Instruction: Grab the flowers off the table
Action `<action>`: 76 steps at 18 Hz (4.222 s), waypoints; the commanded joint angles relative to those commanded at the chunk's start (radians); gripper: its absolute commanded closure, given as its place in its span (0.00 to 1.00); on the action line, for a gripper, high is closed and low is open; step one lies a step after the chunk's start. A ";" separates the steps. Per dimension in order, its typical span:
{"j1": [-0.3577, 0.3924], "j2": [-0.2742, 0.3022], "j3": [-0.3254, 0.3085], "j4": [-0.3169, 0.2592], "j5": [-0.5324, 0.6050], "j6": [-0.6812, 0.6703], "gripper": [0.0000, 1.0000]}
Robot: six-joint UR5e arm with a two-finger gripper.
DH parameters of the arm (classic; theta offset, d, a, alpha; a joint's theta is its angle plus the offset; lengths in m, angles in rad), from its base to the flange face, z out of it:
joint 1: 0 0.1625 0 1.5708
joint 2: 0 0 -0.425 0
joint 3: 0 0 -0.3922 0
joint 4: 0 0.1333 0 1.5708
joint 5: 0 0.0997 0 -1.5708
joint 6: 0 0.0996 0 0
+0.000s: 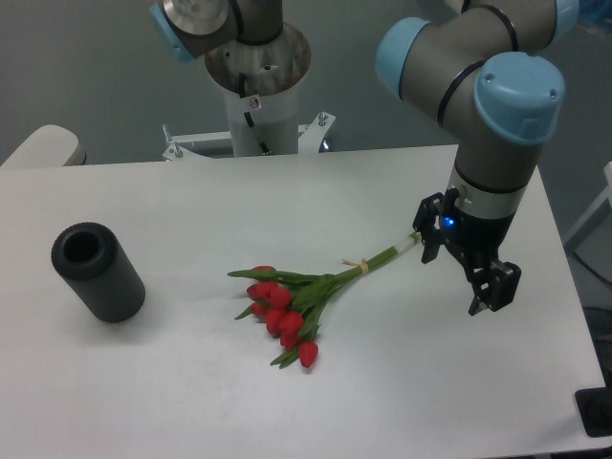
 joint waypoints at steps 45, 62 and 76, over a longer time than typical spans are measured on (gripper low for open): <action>-0.109 0.034 -0.703 0.483 -0.008 -0.379 0.00; -0.107 0.023 -0.673 0.526 -0.011 -0.356 0.75; -0.095 0.060 -0.350 0.292 -0.288 -0.373 0.85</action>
